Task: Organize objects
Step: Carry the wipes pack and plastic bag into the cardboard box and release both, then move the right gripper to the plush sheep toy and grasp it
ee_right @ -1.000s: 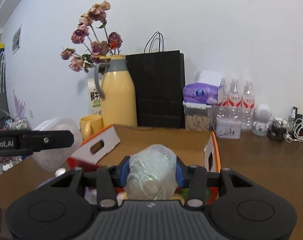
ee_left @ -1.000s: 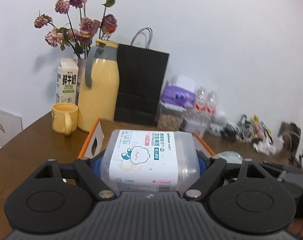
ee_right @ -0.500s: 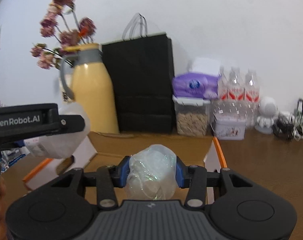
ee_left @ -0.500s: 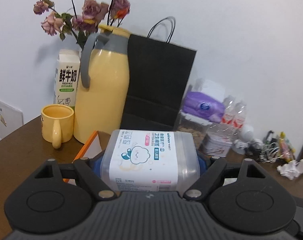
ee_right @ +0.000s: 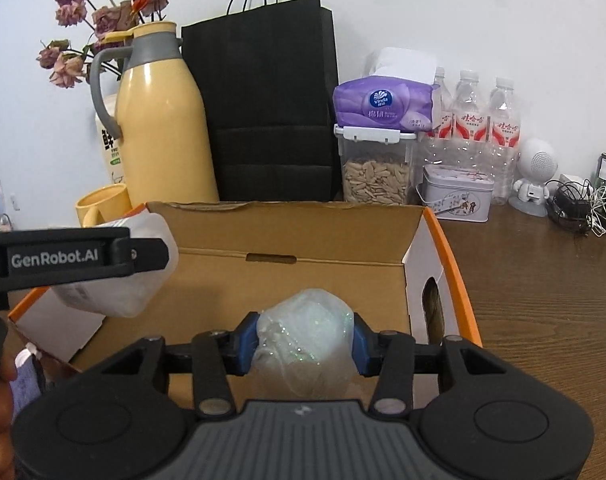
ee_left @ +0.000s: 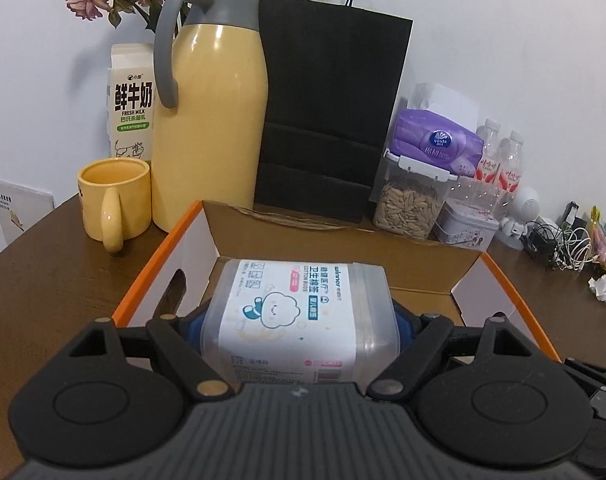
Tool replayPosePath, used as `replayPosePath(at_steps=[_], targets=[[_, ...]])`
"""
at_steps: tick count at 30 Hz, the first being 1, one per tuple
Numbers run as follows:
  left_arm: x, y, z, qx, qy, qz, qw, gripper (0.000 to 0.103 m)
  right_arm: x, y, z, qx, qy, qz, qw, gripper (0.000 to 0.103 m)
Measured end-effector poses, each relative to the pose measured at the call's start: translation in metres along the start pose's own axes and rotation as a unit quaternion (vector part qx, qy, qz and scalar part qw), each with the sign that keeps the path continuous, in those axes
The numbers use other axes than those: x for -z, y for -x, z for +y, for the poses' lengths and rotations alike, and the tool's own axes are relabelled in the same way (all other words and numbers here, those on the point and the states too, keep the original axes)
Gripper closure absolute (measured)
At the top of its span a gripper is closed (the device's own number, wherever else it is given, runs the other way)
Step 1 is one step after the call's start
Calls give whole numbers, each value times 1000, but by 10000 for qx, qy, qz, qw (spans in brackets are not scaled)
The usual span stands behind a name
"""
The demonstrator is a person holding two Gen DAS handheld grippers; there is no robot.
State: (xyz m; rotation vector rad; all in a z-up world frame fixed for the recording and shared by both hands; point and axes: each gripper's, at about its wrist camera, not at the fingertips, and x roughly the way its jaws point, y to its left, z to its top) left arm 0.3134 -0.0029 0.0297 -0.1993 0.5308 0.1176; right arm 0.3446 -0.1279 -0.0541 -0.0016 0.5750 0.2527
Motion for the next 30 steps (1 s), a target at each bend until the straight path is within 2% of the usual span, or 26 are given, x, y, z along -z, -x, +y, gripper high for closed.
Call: replayPosePath(at_steps=[2,4,5,7,8,11,13,21,30], targets=[[1,0,-2,-17,-50,12,10000,19,0,1,1,18,27,0,10000,53],[1,2,-4,-30,-98,-23,9999,19,0,2,2,41,40,-13,10000,43],[1,4,-4,-49,-121,-60,9999,16,0,3,2,57,45,-28,10000,39],[1,7,-5,-73,-123,-142,9998,5,-1,6,2,98,71,-93,9999,19],[1,9,-5,-100,-88,-214,9997,0,-1,8,2,137,83,-135,9998,15],[1,12,-4,-107,-37,-299,9995,0,-2,9,2,185,78,-172,9997,10],[1,13,-4,-127,-13,-305,9995,0,-2,10,1,215,58,-187,9996,1],[-1,22,-5,-81,12,-406,9991,0,-4,23,-1,274,-31,-381,9989,0],[-3,62,-6,66,-70,-795,9968,0,-4,57,2,247,32,-695,9973,0]])
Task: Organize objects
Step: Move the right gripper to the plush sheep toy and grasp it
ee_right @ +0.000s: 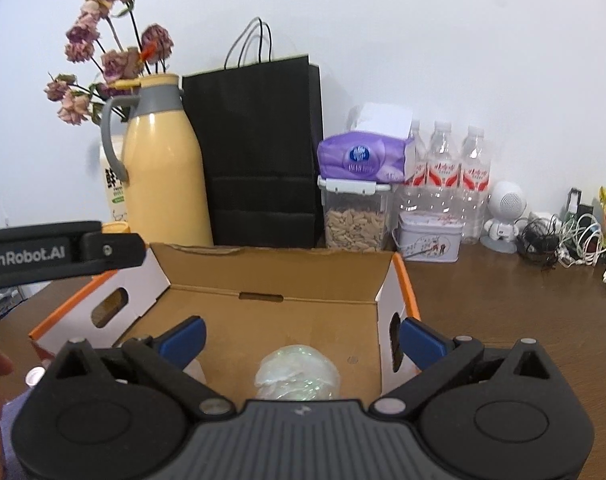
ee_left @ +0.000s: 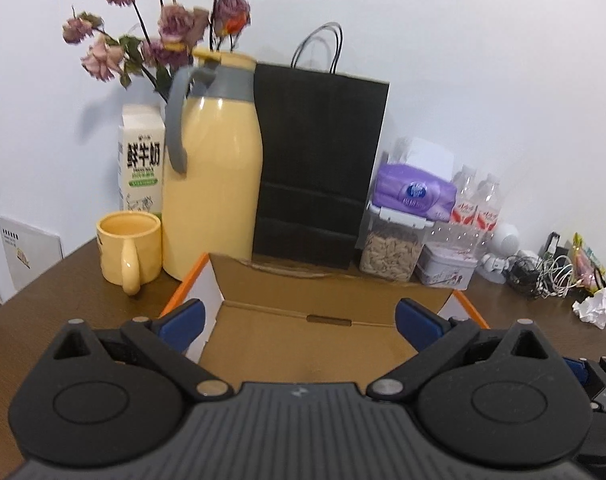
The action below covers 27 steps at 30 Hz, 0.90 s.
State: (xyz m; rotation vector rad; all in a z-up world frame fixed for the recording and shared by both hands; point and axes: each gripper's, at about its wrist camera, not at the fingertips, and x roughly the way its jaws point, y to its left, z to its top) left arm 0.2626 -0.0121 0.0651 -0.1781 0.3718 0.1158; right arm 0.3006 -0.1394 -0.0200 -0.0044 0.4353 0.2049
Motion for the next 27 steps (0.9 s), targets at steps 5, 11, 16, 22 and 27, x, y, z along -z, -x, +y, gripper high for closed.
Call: replayPosePath(at_steps=[5,11,16,22,27], targets=[[-3,30,7,103,-3,-66,9999,0,1,29,2,-42,58,-223,9997,0],[3,65,18,118,-128,-93,9998,0,7,65,2,-112,158,-406,9990,0],[8,90,32,-91,-256,-85,9996,0,23,92,-5,-96,151,-321,9993,0],[20,114,48,-340,-322,27,9989,0,45,112,-16,-44,49,-46,10000,0],[35,131,64,-467,-256,166,9984,0,61,130,-21,-7,-3,77,10000,0]])
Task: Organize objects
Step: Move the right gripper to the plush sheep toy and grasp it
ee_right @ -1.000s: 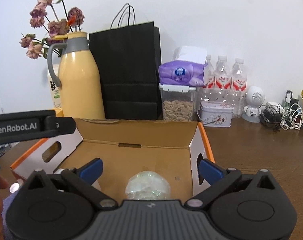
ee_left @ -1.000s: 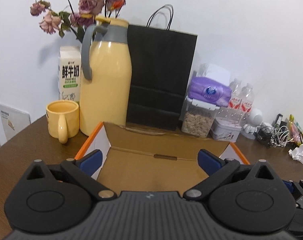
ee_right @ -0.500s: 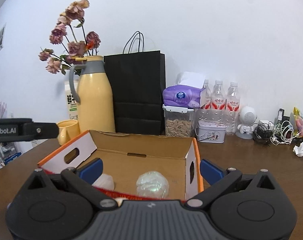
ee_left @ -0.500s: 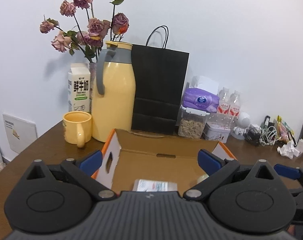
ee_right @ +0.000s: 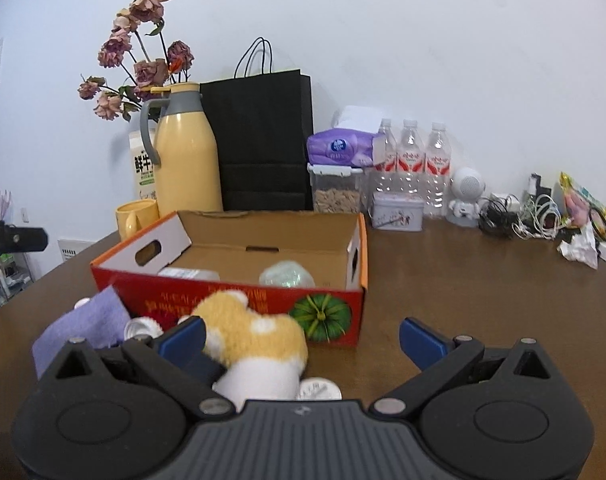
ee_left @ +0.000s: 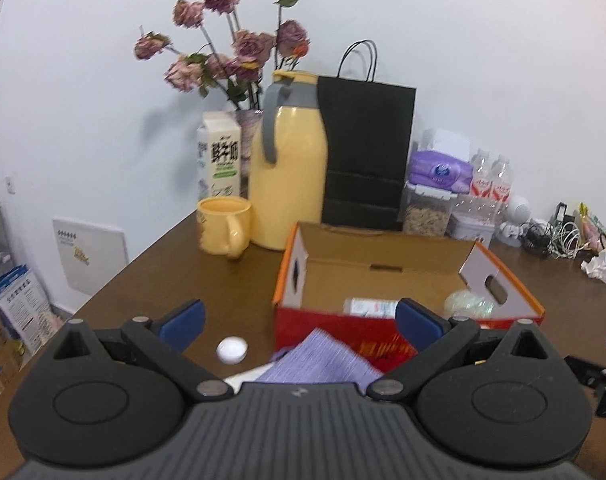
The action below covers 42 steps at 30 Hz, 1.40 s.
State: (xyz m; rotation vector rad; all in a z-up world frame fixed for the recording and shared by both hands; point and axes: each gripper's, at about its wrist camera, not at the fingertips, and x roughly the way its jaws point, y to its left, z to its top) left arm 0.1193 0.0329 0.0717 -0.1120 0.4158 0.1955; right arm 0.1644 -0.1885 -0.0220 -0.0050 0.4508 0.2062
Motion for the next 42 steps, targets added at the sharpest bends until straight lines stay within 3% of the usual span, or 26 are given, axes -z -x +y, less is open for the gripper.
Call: replayPosePath(at_steps=[15,30,38,42], targets=[[49,23,33,-192,7,466,9987,0,33,22,2,-21,-55,322,9995,0],[57,24,50,-264,96,574,9980,0,33,-32,14,-180,-126,775,9968,1],[56,21,62,-358,164,583,9975,0,22,-75,9,-438,-428,1076,9923,23],[57,14,63,-329,163,636,9973,0,25,-81,8,-519,-525,1086,9913,41]])
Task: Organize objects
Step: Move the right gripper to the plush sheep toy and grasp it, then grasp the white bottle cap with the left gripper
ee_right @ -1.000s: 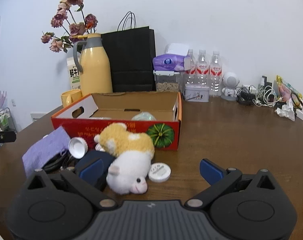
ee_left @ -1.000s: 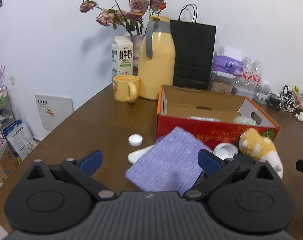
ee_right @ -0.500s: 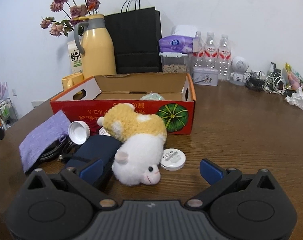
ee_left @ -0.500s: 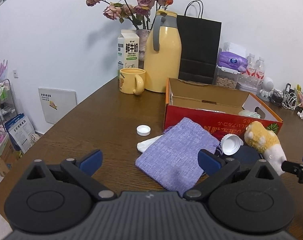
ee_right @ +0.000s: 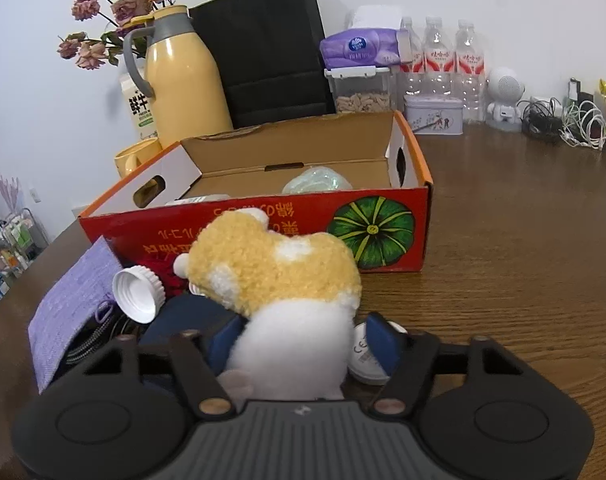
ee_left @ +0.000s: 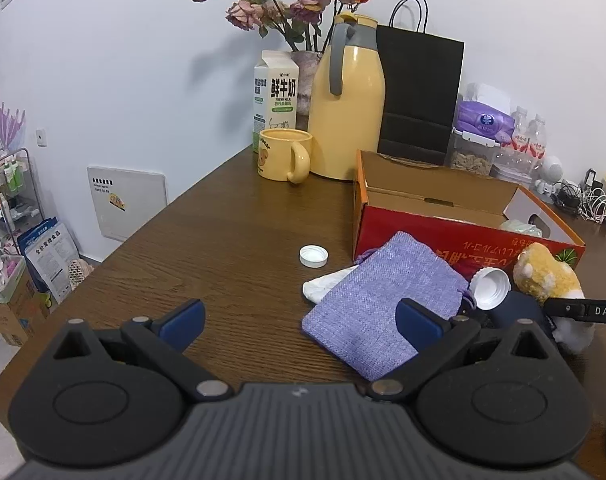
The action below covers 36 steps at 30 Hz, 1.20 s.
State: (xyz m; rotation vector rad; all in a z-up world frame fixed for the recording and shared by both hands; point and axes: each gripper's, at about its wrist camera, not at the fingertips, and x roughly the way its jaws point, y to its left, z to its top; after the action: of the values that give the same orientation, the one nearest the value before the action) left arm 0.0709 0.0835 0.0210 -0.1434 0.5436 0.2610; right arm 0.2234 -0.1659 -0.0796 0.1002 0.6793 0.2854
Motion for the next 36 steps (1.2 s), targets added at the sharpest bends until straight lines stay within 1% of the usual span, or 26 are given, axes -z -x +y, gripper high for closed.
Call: replayPosePath(at_steps=[1,7,18,25,30,32,36], targets=[[0,-2,0,9,-8,19,10000,0,0,0,0,-37,-6,-20,10000,49],[0,-12,-3,90,-53,76,9999,0,6,3,0,-55,15,-221,9997,52],[-7,-31,-1,7,-109,134,9999,0,13,10,7,137,214,-582,9980,54],[-25,-50,-4,-17,-195,18,9998,0,13,16,7,317,188,-838,9958,54],[-40,-74,-2,-150,-248,48,9996,0,13,16,6,398,190,-916,9948,54],[-45,-88,-2,-240,-298,120,9992,0,14,15,8,426,241,-902,9947,54],[-52,-119,-5,-293,-502,317,9978,0,16,15,8,433,266,-906,9946,54]])
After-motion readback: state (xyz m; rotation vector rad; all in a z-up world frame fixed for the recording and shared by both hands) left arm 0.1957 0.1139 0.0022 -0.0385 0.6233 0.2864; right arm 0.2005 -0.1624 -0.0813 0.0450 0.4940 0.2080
